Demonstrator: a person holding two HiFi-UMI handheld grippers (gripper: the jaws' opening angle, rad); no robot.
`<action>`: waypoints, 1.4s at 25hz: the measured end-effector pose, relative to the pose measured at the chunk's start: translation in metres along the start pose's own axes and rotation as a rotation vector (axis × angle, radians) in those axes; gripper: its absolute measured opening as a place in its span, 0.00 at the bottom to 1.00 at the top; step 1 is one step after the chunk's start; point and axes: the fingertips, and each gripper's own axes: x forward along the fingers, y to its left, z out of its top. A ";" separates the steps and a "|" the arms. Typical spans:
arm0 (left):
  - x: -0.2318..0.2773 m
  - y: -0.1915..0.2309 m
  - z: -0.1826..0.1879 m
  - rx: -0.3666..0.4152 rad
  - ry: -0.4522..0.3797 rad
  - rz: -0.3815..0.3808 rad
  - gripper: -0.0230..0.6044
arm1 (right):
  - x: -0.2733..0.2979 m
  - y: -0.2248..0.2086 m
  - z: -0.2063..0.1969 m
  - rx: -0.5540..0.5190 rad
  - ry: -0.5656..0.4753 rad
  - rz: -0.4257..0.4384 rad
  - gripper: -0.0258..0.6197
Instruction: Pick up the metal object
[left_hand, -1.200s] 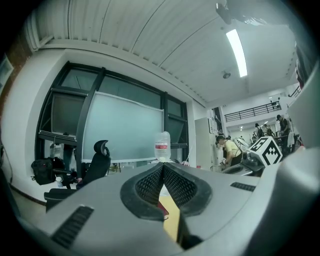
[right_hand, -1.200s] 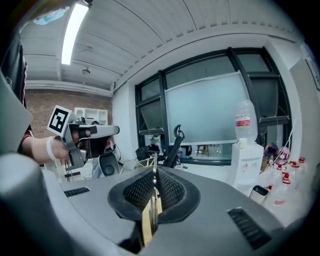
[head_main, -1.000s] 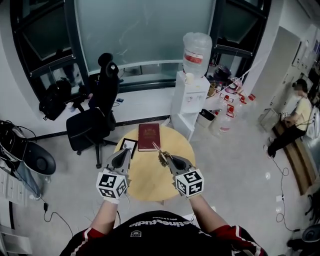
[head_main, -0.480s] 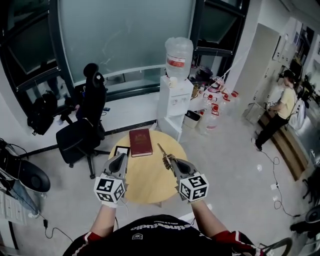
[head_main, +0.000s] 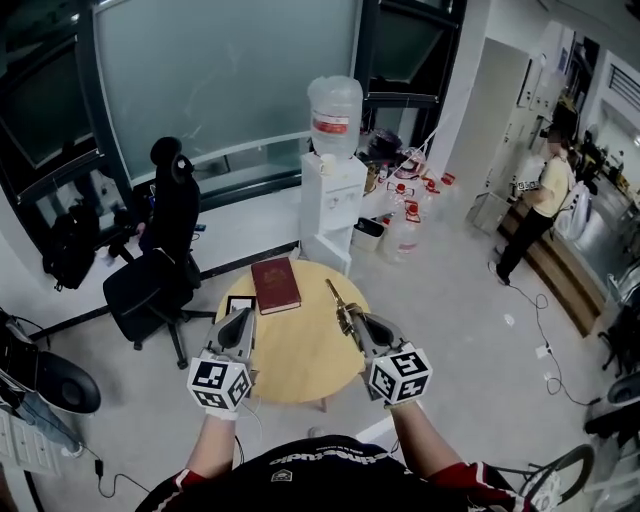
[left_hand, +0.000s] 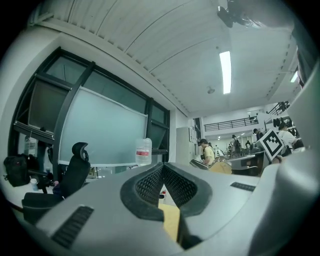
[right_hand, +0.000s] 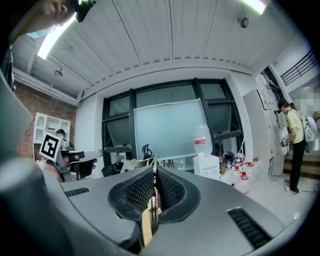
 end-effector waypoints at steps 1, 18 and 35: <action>-0.003 0.000 0.001 -0.001 -0.003 -0.003 0.06 | -0.004 0.003 0.002 0.001 -0.009 -0.007 0.09; -0.016 -0.010 0.020 0.001 -0.043 -0.070 0.06 | -0.038 0.019 0.022 0.010 -0.086 -0.089 0.09; -0.007 -0.012 0.027 0.014 -0.053 -0.086 0.06 | -0.028 0.020 0.026 0.004 -0.090 -0.075 0.09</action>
